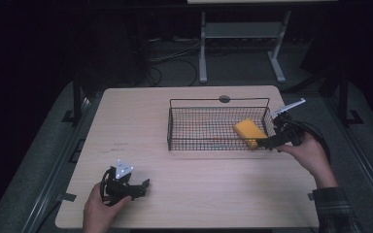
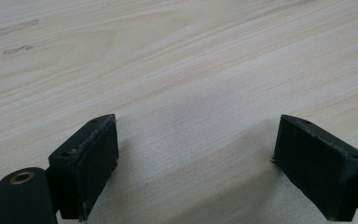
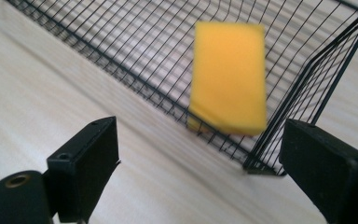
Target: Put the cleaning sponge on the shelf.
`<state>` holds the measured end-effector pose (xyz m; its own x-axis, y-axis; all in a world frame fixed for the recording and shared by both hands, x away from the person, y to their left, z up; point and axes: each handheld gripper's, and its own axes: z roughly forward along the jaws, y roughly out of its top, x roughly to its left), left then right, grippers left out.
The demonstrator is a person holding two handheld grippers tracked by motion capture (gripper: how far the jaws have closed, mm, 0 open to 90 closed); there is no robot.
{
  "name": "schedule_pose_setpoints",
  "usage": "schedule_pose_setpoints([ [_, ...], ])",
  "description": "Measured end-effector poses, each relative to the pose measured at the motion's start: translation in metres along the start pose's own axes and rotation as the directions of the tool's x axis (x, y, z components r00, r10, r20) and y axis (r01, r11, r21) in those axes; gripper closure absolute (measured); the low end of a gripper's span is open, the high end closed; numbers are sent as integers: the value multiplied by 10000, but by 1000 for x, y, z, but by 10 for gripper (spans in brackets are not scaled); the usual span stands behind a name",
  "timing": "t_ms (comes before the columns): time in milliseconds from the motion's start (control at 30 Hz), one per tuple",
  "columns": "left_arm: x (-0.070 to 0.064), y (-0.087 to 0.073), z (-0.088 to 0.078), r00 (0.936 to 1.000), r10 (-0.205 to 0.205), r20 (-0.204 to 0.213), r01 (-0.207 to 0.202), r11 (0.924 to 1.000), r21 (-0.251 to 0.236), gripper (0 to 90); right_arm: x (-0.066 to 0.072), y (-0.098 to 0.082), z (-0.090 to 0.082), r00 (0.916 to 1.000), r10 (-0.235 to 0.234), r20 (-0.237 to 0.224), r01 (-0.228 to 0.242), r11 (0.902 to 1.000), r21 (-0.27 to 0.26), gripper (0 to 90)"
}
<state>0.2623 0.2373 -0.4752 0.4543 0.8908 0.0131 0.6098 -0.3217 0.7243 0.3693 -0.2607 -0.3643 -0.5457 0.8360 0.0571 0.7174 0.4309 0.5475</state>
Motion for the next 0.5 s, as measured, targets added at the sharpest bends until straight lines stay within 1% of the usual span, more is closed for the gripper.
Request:
schedule_pose_setpoints([
  [267, 0, 0, 0, 10000, 6, 3, -6, 10000, 2, 127, 8, -29, -2, 10000, 52, -29, -53, 10000, -41, 113],
  [367, 0, 0, 0, 10000, 3, 2, -3, 10000, 0, 127, 11, -39, -2, 9999, 100, -76, -101, 9999, -54, 114],
  [500, 0, 0, 0, 10000, 4, 2, -4, 10000, 1, 127, 15, -50, 1, 10000, 47, -11, -47, 10000, -55, 114],
])
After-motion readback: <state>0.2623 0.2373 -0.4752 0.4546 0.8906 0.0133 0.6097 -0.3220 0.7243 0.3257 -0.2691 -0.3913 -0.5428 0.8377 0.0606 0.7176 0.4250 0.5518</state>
